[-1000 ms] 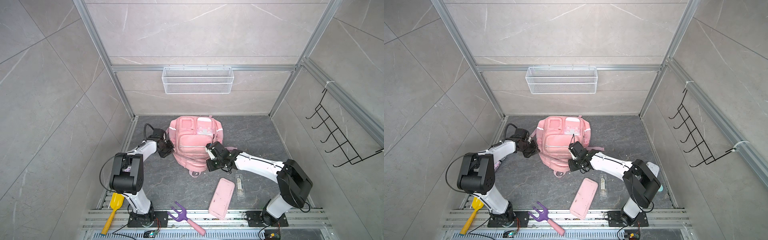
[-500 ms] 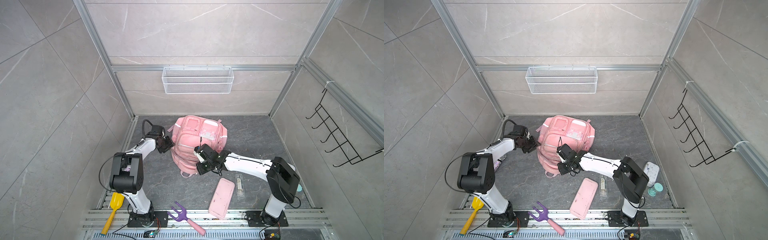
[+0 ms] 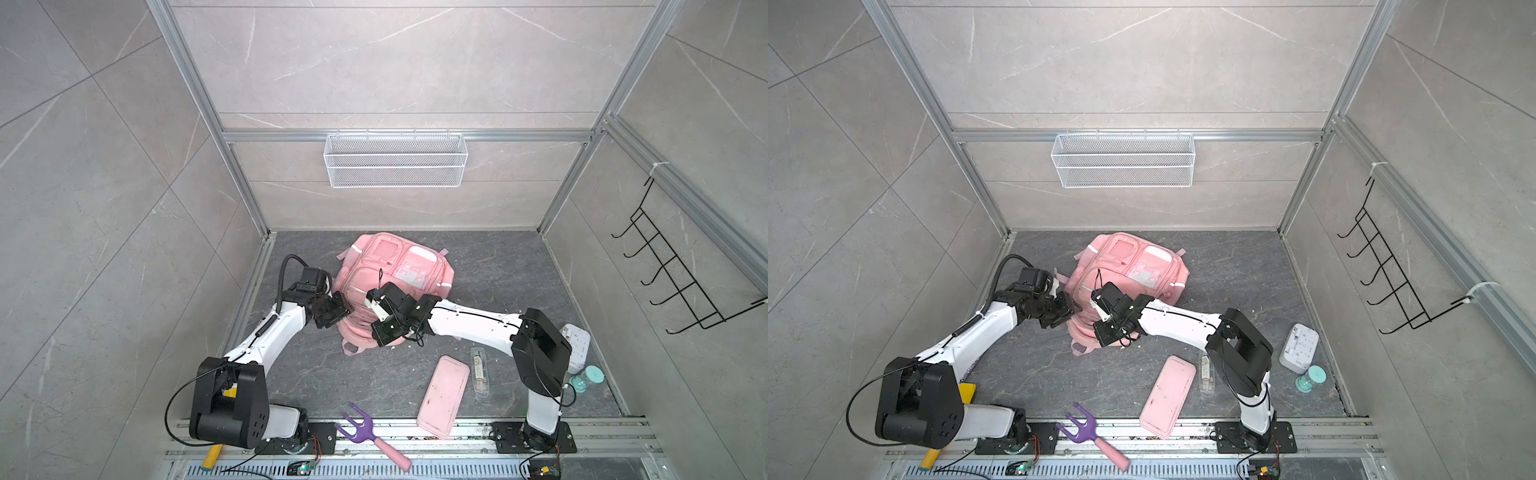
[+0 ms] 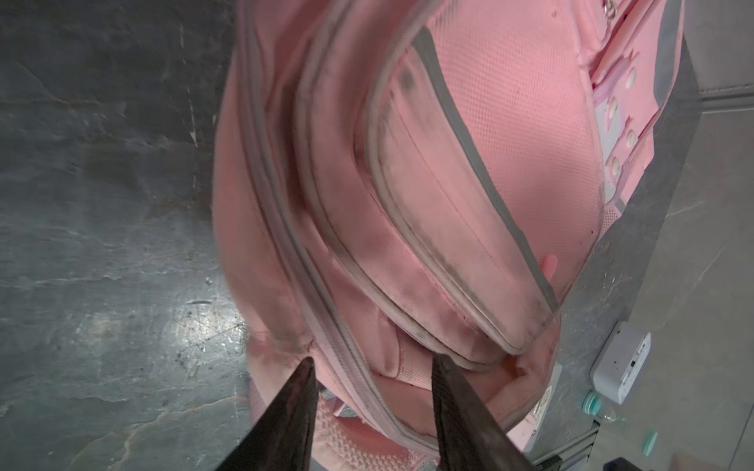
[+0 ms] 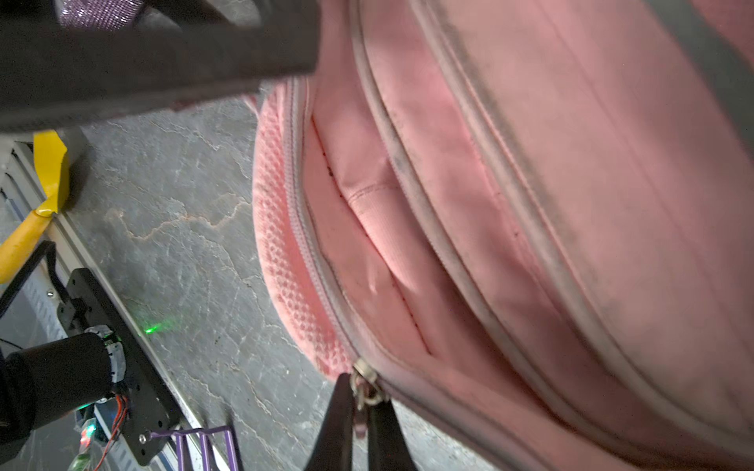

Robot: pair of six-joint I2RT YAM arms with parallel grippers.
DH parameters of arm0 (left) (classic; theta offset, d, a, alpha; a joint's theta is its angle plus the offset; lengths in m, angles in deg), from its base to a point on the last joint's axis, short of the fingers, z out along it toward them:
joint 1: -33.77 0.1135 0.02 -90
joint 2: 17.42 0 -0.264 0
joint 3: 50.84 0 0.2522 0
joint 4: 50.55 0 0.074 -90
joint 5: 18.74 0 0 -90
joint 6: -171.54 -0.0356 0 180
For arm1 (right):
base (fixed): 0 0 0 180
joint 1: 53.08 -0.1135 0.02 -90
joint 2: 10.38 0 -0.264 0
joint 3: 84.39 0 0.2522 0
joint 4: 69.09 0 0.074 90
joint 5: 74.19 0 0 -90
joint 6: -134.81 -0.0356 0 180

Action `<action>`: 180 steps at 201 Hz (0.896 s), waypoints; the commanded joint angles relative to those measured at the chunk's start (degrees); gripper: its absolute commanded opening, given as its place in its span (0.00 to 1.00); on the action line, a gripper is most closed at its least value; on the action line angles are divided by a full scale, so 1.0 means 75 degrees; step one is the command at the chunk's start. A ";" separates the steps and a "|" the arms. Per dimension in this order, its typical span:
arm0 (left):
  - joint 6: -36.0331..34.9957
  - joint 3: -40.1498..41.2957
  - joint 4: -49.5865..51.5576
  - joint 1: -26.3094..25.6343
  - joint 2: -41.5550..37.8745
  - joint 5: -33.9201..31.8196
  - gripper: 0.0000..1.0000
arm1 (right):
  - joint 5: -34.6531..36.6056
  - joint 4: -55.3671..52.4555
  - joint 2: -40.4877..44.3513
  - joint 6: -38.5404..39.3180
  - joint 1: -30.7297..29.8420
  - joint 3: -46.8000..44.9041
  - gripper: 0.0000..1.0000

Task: Pack books, pencil case, and school supplies into a backpack
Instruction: Zip the student bag at the center of the table.

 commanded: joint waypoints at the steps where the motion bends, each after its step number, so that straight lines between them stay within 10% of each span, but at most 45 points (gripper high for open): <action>1: 0.0169 -0.0017 0.0218 -0.0311 -0.0206 0.0025 0.49 | -0.0306 -0.0017 -0.0256 -0.0013 -0.0139 0.0565 0.00; 180: 0.0745 0.0697 -0.0328 -0.0624 -0.0301 -0.0554 0.51 | -0.0317 -0.0087 -0.0545 0.0011 -0.0296 0.1074 0.00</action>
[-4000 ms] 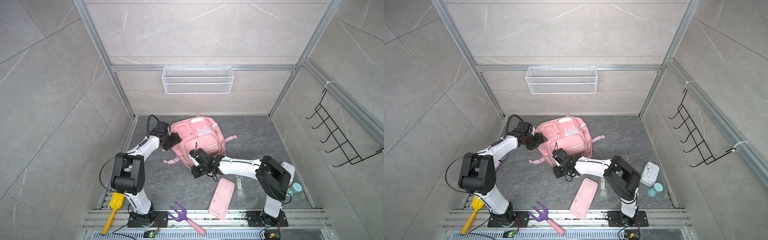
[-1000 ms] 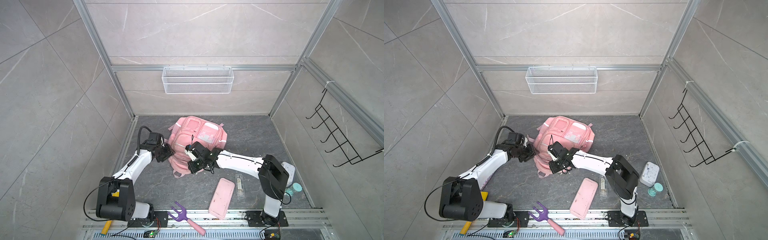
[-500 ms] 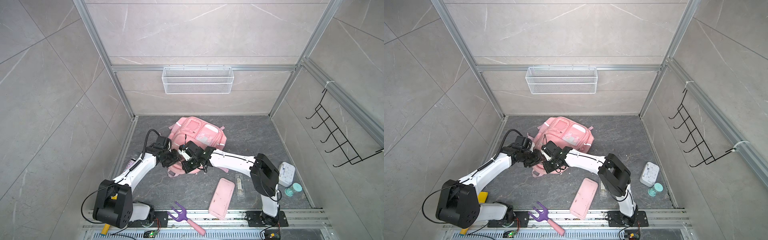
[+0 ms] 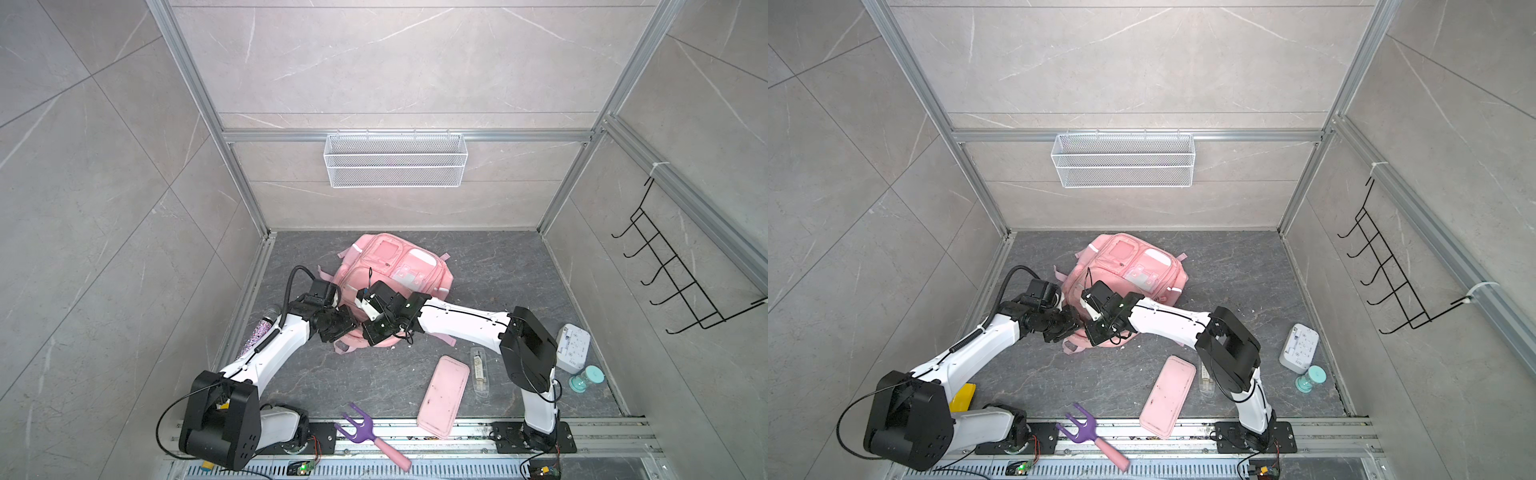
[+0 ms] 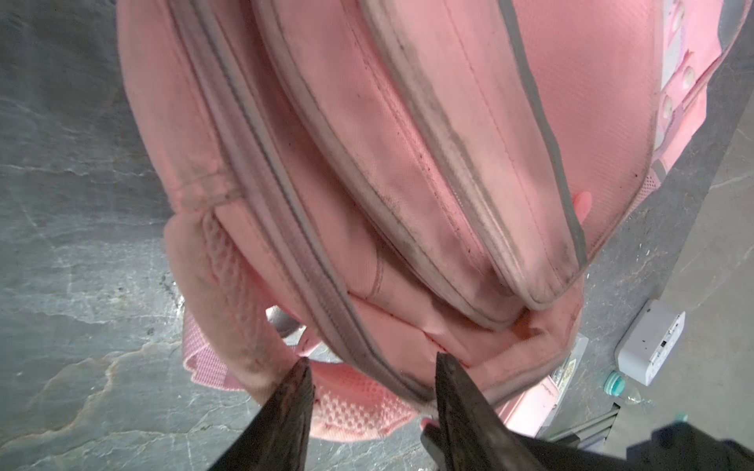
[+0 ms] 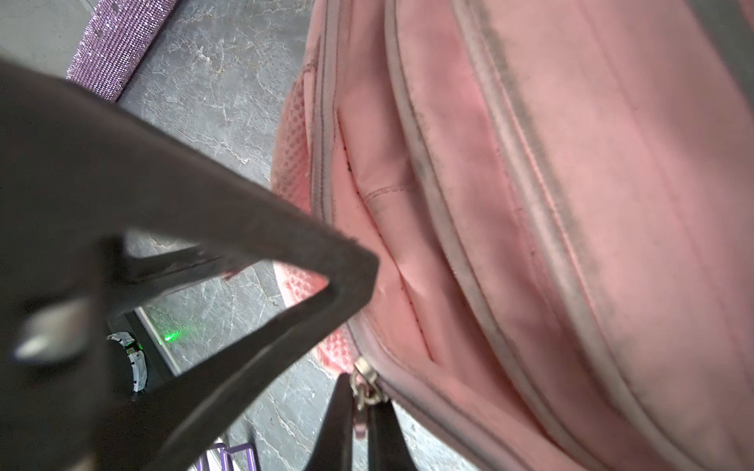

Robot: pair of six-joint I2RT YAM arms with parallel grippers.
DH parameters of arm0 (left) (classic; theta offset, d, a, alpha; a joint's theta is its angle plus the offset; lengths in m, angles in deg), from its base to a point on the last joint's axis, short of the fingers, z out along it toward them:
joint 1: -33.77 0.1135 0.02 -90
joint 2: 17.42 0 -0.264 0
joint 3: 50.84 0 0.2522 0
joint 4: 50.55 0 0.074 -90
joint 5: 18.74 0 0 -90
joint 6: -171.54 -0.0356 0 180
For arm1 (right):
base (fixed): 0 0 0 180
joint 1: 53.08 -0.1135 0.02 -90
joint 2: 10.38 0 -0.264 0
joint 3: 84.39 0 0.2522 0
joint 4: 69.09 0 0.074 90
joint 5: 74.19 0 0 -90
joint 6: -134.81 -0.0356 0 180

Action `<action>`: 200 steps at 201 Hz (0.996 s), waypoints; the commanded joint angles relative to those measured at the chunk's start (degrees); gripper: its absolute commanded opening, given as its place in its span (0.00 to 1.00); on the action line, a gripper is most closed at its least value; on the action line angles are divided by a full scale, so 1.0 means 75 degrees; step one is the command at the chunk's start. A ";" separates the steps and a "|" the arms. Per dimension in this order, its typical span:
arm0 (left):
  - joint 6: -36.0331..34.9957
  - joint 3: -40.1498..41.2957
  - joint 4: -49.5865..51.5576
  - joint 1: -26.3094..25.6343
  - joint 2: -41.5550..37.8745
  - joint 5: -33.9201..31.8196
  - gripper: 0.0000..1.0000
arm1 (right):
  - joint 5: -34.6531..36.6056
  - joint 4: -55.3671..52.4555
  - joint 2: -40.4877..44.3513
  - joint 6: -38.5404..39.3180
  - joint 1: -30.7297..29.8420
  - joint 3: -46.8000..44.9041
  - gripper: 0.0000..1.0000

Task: Pack books, pencil case, and school supplies into a backpack
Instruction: Zip the student bag at the center of the table.

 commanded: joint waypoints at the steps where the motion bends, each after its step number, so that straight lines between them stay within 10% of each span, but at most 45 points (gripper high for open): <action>1: 0.0165 0.0009 -0.0506 0.0088 0.0294 -0.0143 0.51 | -0.0187 0.0131 -0.0015 0.0009 -0.0133 0.0287 0.00; 51: 0.0215 -0.0005 -0.0814 0.0267 0.0561 -0.0273 0.43 | -0.0093 0.0188 0.0120 0.0009 -0.0168 -0.0008 0.00; 93: 0.0011 -0.0111 -0.0682 0.0521 0.0539 -0.0347 0.00 | 0.0149 0.0137 0.0271 0.0008 -0.0156 -0.0298 0.00; 200: -0.0658 -0.0521 -0.0177 0.1748 0.0136 -0.0097 0.00 | 0.0418 0.0399 0.1948 0.0145 0.1637 -0.3015 0.00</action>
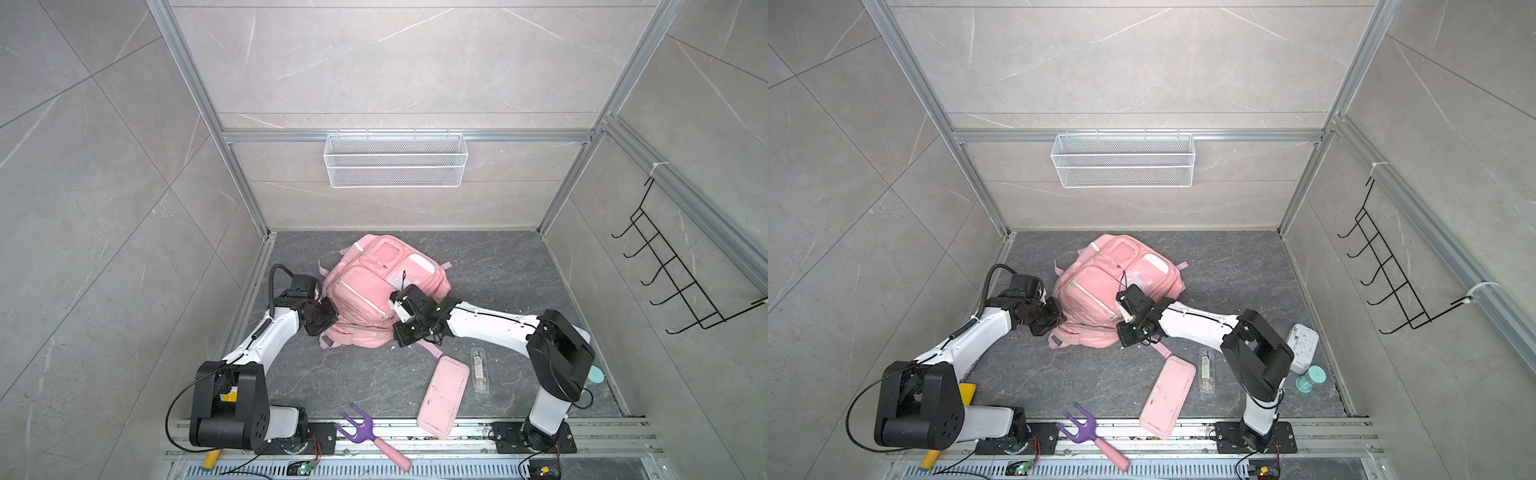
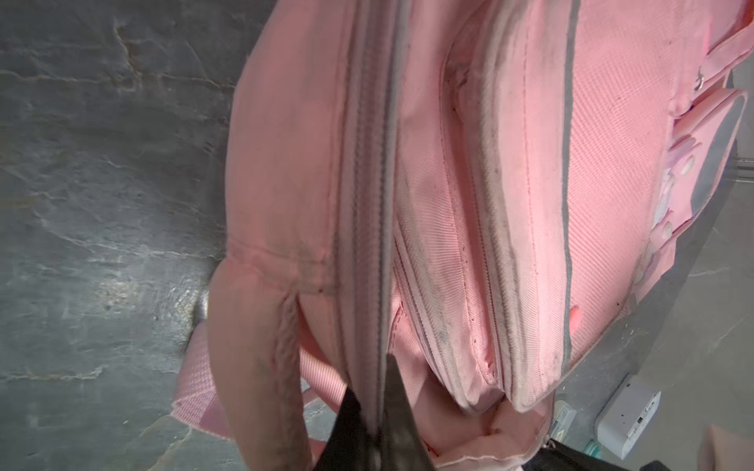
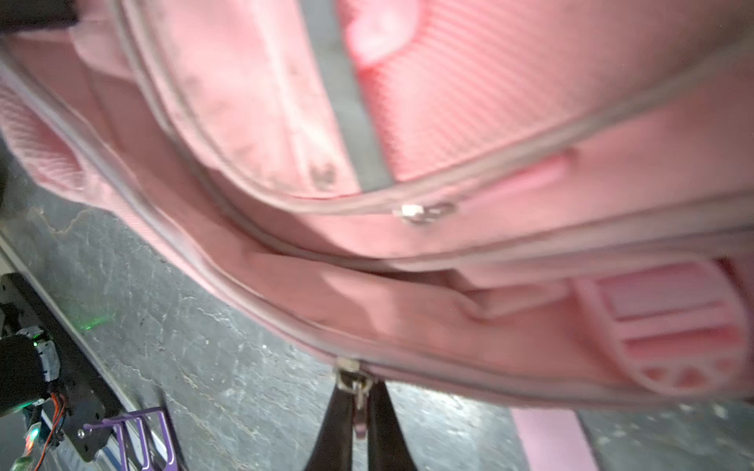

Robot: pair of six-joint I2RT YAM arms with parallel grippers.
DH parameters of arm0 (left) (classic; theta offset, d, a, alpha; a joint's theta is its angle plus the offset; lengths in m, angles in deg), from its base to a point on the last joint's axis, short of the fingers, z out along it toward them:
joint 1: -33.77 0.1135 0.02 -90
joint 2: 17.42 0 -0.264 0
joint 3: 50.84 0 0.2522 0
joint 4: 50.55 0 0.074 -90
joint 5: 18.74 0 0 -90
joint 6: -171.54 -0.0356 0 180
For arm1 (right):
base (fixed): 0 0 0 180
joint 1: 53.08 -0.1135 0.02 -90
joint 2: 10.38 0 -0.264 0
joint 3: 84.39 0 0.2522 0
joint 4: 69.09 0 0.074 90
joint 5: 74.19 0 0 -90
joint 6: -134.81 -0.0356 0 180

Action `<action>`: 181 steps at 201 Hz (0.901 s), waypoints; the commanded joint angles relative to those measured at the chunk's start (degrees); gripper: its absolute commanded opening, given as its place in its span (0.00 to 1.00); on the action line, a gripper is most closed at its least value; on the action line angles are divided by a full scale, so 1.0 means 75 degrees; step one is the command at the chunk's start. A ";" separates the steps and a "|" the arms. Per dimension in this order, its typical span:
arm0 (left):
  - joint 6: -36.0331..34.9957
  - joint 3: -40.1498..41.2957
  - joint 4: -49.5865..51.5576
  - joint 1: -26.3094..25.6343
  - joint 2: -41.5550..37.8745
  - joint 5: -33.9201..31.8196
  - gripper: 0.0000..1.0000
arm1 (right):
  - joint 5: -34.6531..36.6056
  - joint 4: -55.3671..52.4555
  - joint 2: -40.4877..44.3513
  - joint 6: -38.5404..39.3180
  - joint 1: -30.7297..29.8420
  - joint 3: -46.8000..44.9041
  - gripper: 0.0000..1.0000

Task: Pack books, pencil case, and school supplies into a backpack
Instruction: Zip the student bag at the center of the table.

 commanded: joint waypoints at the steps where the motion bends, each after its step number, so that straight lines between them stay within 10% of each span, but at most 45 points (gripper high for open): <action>1: -0.0344 -0.0361 0.0047 0.0190 -0.0330 -0.0149 0.00 | 0.0192 -0.0195 0.0380 0.0141 0.0568 -0.0344 0.00; 93: -0.0412 -0.0322 0.0160 0.0478 -0.0555 -0.0065 0.00 | 0.0308 -0.0442 -0.0042 0.0399 0.2542 -0.0081 0.00; 181: -0.0319 -0.0103 -0.0218 0.0013 -0.0304 0.0404 0.00 | 0.0440 -0.0692 -0.0275 0.0278 0.2681 0.0299 0.00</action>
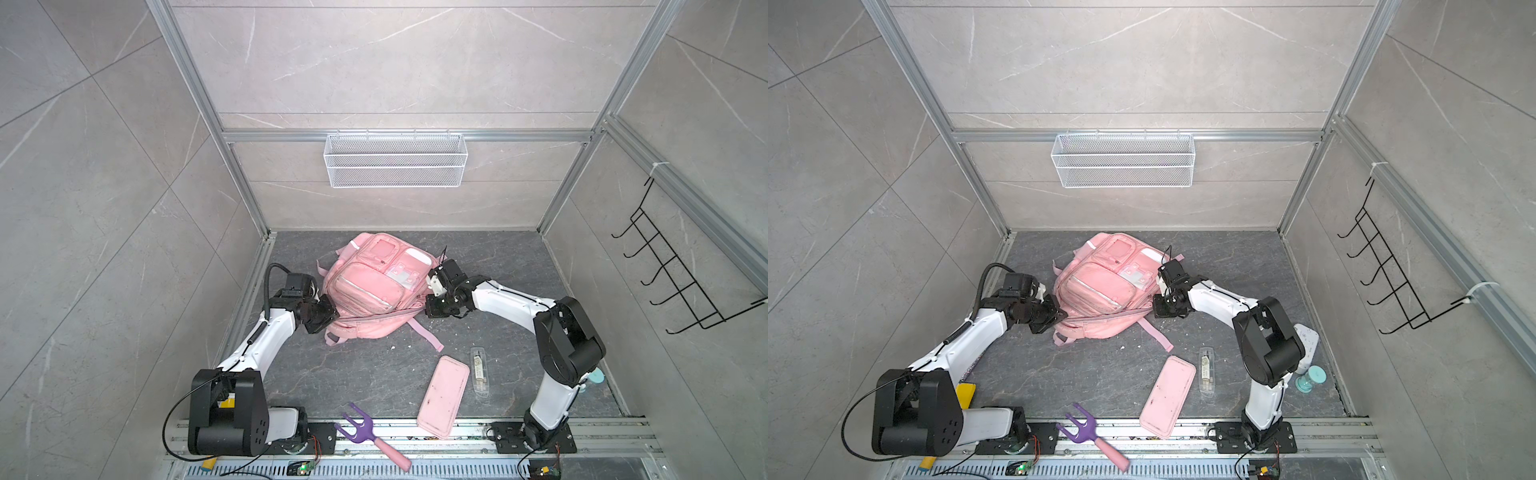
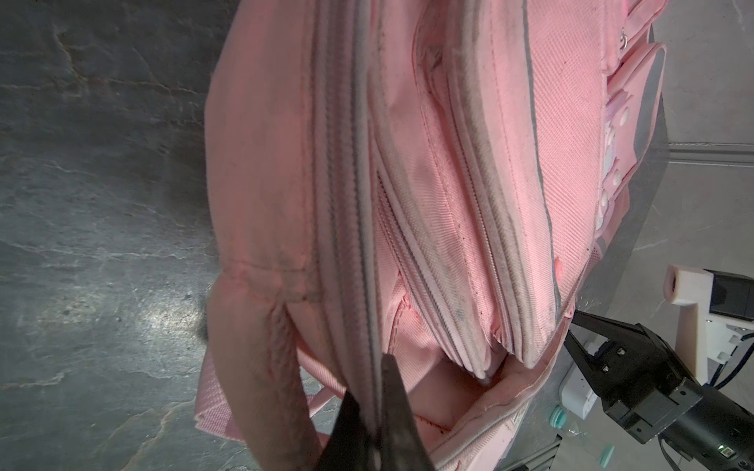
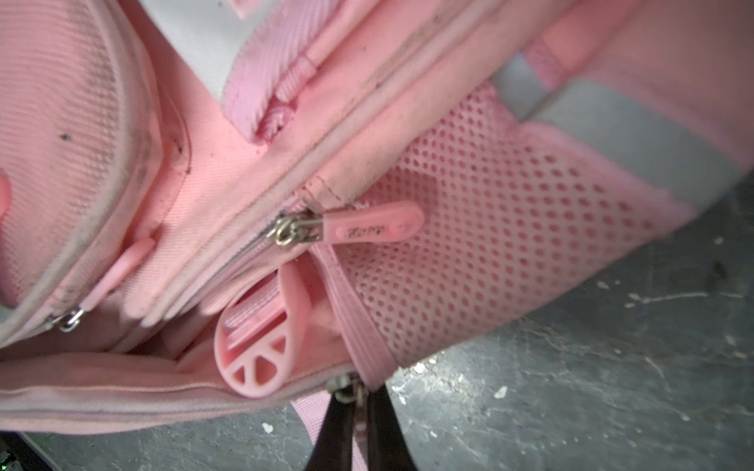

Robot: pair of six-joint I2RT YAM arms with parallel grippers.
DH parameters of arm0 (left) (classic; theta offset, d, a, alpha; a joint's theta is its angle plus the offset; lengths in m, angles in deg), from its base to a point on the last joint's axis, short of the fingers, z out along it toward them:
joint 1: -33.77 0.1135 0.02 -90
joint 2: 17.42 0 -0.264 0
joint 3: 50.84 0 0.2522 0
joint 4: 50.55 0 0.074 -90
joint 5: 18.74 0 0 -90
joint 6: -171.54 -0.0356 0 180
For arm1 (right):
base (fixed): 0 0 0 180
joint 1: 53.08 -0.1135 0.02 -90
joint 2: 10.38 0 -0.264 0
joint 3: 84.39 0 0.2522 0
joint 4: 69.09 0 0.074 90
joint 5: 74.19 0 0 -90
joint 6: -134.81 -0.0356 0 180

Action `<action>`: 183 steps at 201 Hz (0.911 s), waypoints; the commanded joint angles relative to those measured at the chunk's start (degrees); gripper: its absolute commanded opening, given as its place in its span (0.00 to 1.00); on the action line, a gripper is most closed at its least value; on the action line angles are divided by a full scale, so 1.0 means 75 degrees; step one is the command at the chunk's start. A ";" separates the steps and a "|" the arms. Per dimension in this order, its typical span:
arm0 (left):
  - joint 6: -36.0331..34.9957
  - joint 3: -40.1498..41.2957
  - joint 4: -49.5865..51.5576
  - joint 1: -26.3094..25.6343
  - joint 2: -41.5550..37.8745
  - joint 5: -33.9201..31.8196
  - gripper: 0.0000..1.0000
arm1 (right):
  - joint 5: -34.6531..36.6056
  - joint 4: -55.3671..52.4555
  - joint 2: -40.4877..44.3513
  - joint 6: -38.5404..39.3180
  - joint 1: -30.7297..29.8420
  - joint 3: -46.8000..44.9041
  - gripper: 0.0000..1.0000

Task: Pack books, pencil case, and school supplies into a backpack
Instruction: Zip the student bag at the center of the table.

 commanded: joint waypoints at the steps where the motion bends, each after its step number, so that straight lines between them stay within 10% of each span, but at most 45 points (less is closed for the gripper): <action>1: -0.0152 -0.0059 -0.0180 -0.0167 -0.0030 -0.0331 0.00 | 0.0668 -0.0336 -0.0038 -0.0060 0.0261 0.0163 0.00; 69: -0.0123 0.0035 -0.0432 -0.0461 0.0364 -0.0500 0.00 | 0.0674 -0.0345 0.0797 -0.0058 0.0251 -0.0874 0.00; 140: -0.0267 -0.0104 -0.0375 -0.0491 0.0582 -0.1100 0.00 | 0.0835 -0.0491 0.1509 0.0105 0.0253 -0.0817 0.51; 183: -0.0254 -0.0126 -0.0487 -0.0479 0.0831 -0.1453 0.00 | 0.0913 -0.0168 0.1361 0.0267 0.0231 -0.0323 0.61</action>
